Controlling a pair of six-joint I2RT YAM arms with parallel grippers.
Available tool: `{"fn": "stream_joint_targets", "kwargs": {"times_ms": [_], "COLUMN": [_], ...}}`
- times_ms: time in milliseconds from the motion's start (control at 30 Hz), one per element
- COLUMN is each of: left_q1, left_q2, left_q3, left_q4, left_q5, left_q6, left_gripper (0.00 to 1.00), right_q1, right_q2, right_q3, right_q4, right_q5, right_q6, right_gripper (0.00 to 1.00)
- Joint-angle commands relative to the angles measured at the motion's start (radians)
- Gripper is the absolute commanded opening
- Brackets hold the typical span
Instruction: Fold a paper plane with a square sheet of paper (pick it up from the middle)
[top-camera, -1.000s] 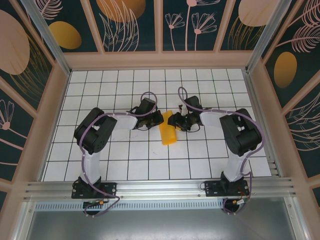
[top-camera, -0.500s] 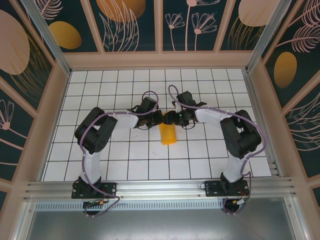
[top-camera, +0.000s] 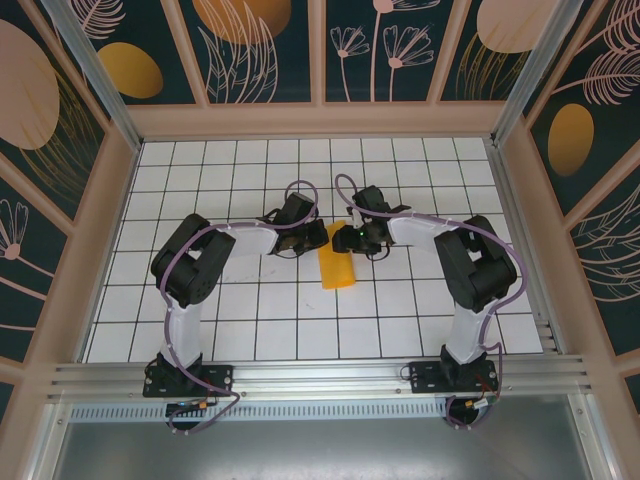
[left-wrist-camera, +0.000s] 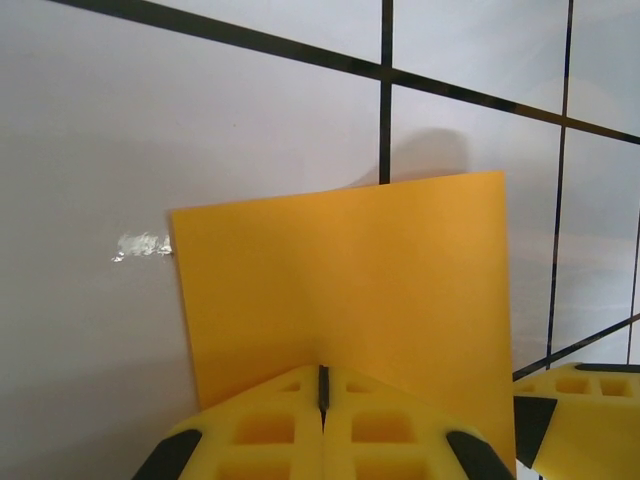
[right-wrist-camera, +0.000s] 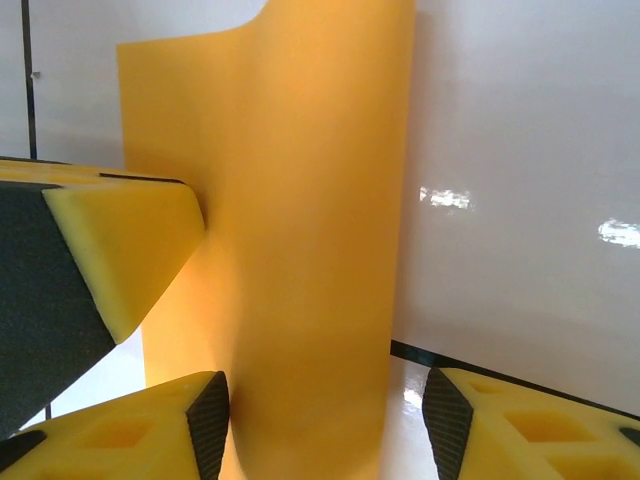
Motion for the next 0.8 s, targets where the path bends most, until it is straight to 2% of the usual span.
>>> {"fn": "stream_joint_targets", "kwargs": {"times_ms": [0, 67, 267, 400, 600, 767], "left_q1": [-0.008, -0.007, -0.008, -0.008, -0.008, -0.007], "left_q2": [0.032, 0.031, 0.009, -0.024, -0.113, -0.166], "left_q3": [0.014, 0.017, 0.031, 0.042, 0.019, -0.031], "left_q4": [-0.056, -0.055, -0.047, -0.032, -0.031, -0.018], "left_q5": [-0.032, -0.030, -0.020, -0.027, -0.127, -0.181], "left_q6": [0.026, 0.024, 0.024, 0.020, -0.021, -0.045], "left_gripper": [0.00, 0.00, 0.02, 0.09, 0.20, 0.22], "right_q1": [-0.018, -0.022, -0.025, -0.035, -0.054, -0.085], "right_q2": [-0.019, -0.006, 0.014, 0.021, 0.022, 0.000], "right_q3": [0.003, 0.003, -0.008, -0.022, -0.051, -0.091], "right_q4": [-0.028, -0.027, -0.019, -0.009, 0.022, 0.081], "right_q5": [0.059, 0.030, 0.016, 0.013, -0.016, -0.106], "right_q6": [-0.010, -0.015, -0.012, 0.001, 0.028, 0.055], "right_gripper": [0.57, 0.56, 0.42, 0.36, 0.33, 0.33]}}
